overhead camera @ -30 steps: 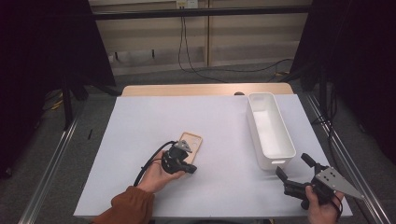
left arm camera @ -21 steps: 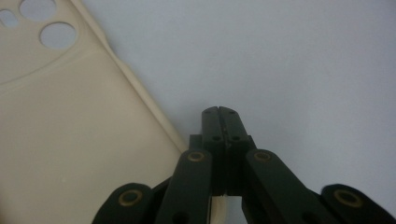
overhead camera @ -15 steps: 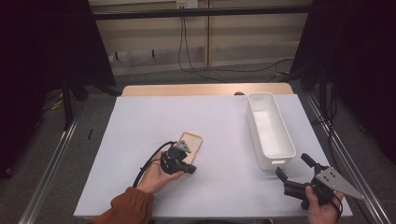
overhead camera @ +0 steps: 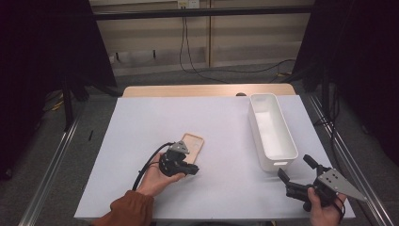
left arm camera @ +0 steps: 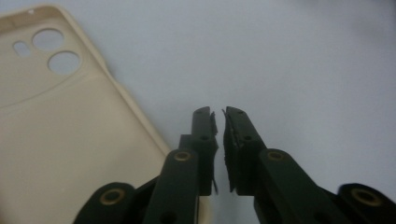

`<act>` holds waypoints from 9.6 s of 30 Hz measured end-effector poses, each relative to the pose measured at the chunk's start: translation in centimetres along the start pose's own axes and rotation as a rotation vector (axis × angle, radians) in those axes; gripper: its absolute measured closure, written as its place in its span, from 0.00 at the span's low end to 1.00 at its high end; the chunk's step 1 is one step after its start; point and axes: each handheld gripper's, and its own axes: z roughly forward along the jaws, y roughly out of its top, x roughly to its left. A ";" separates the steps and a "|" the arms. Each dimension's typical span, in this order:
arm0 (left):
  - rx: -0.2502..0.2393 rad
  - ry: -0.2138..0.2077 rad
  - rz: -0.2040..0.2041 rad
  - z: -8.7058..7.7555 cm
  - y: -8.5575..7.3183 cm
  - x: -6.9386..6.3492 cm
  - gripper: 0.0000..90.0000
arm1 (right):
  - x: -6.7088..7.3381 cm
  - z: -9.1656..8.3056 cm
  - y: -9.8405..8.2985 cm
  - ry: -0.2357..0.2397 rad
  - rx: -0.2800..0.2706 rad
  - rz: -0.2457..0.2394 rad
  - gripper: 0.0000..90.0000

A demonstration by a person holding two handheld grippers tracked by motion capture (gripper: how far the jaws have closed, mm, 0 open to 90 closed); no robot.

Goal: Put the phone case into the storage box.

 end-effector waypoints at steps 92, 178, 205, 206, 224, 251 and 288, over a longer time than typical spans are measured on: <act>-0.012 0.244 -0.143 -4.1 -0.1 5.8 0.07 | -0.1 -0.1 0.0 -0.004 -0.001 -0.002 0.00; 0.203 0.269 -0.253 -1.9 1.2 7.4 0.88 | 0.1 0.0 0.0 0.001 0.004 -0.006 0.00; 0.143 0.297 -0.252 -2.0 0.8 7.0 0.97 | 0.1 0.0 0.0 0.002 0.005 -0.007 0.00; 0.140 0.299 -0.252 -2.0 0.8 7.0 0.97 | 0.0 0.0 0.0 0.002 0.003 -0.008 0.00; 0.105 0.307 -0.237 -2.3 0.7 6.7 0.97 | 0.0 0.0 0.0 -0.001 0.003 -0.007 0.00; -0.090 0.366 -0.182 -4.5 0.9 5.4 0.97 | 0.1 0.0 0.0 -0.001 0.000 -0.006 0.00; -0.412 0.407 -0.120 -7.4 -0.7 3.6 0.97 | 0.0 -0.1 0.0 -0.004 -0.003 0.002 0.00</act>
